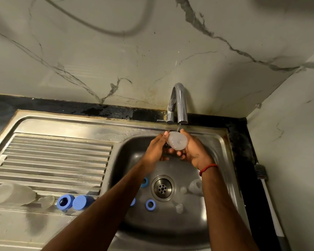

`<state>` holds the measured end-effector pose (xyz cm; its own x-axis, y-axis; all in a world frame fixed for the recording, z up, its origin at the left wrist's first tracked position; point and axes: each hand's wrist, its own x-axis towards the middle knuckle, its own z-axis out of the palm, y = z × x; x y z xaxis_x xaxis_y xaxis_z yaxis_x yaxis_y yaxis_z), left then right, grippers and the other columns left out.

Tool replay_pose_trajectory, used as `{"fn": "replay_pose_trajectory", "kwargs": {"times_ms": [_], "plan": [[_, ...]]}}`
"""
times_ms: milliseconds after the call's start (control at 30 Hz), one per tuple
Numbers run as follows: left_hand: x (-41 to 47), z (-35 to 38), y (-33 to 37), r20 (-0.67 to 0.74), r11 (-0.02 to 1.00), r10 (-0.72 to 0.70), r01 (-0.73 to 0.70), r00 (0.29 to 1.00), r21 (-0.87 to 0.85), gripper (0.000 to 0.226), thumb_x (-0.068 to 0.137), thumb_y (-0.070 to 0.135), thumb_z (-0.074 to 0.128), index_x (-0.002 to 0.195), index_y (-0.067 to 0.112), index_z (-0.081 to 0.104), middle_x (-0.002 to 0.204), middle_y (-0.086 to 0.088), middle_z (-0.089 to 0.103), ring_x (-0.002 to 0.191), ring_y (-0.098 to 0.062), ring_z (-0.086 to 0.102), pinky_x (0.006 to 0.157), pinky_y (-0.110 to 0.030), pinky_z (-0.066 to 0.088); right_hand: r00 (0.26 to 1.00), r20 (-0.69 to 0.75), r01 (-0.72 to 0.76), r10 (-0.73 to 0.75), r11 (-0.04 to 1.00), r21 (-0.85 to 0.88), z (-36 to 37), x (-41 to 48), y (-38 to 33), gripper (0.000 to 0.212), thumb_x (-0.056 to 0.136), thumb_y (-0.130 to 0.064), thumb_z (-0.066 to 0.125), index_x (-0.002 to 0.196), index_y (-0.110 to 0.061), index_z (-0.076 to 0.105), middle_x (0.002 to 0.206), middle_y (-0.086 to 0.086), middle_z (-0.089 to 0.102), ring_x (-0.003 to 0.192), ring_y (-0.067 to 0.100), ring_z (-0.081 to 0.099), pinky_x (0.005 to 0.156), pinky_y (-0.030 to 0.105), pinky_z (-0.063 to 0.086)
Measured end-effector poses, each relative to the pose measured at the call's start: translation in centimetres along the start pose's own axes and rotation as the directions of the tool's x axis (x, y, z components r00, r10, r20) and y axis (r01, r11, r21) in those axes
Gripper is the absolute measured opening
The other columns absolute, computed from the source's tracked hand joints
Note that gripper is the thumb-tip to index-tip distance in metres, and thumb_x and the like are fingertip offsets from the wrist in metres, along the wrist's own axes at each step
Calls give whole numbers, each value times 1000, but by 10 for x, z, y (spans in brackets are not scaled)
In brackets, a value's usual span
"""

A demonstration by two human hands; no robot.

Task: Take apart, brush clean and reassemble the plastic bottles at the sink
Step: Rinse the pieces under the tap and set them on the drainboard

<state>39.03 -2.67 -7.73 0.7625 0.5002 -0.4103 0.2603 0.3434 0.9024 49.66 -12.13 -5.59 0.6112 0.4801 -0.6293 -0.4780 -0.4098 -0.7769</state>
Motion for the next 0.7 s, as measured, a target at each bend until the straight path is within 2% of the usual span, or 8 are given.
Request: {"fn": "replay_pose_trajectory", "kwargs": {"times_ms": [67, 167, 267, 333, 400, 533, 633, 700], "plan": [[3, 8, -3, -34, 981, -124, 118, 992, -156, 44, 102, 56, 43, 114, 21, 68, 93, -9, 73, 85, -20, 70, 87, -42, 56, 998, -51, -26, 22, 995, -95, 1, 3, -4, 52, 101, -56, 41, 101, -11, 68, 56, 9, 66, 40, 12, 50, 39, 17, 35], [13, 19, -6, -88, 878, -292, 231, 952, -419, 45, 101, 52, 50, 114, 12, 65, 104, -19, 71, 77, -22, 67, 71, -35, 59, 961, -198, 97, -192, 907, -411, 4, 12, -14, 50, 103, -51, 41, 104, -9, 69, 74, 11, 71, 52, 14, 62, 43, 21, 43], [25, 29, -1, -171, 840, -336, 213, 926, -498, 33, 105, 44, 49, 105, 13, 62, 99, -19, 67, 73, -23, 61, 57, -30, 51, 957, -95, 241, -276, 932, -271, 6, 16, -19, 35, 103, -40, 47, 118, -15, 67, 112, 12, 69, 92, 23, 68, 61, 32, 59], [35, 30, 2, -279, 892, -311, 177, 909, -415, 30, 105, 41, 46, 99, 16, 61, 95, -17, 67, 71, -24, 61, 56, -31, 48, 948, 36, 315, -315, 926, -207, 5, 19, -14, 37, 100, -42, 52, 127, -18, 61, 124, 12, 64, 106, 26, 65, 77, 42, 61], [42, 27, 5, -303, 940, -238, 140, 923, -312, 32, 104, 39, 44, 97, 14, 64, 96, -18, 69, 81, -35, 66, 66, -37, 53, 901, 119, 430, -418, 818, -383, 8, 19, -5, 50, 93, -50, 61, 134, -23, 52, 125, 4, 62, 110, 20, 63, 87, 42, 59], [41, 27, 17, -178, 985, -82, 53, 981, -162, 41, 106, 40, 39, 92, 14, 68, 84, -11, 71, 79, -26, 67, 72, -35, 55, 680, -92, 496, -727, 549, -672, 23, 12, 0, 58, 95, -43, 59, 145, -17, 43, 132, 6, 52, 109, 18, 58, 83, 35, 56], [35, 32, 20, -254, 996, 76, -64, 964, 56, 46, 108, 44, 34, 93, 17, 68, 81, -3, 70, 76, -17, 67, 71, -31, 55, 578, -261, 488, -773, 584, -648, 32, 10, -4, 38, 98, -41, 55, 130, -21, 54, 118, 7, 59, 96, 18, 59, 75, 35, 55], [28, 31, 8, -317, 933, 278, -176, 907, 316, 50, 107, 50, 32, 93, 18, 66, 86, -3, 68, 78, -17, 64, 73, -33, 53, 641, -342, 461, -688, 700, -545, 32, 11, -9, 23, 100, -38, 48, 114, -23, 60, 100, 3, 65, 86, 19, 62, 72, 40, 58]]}}
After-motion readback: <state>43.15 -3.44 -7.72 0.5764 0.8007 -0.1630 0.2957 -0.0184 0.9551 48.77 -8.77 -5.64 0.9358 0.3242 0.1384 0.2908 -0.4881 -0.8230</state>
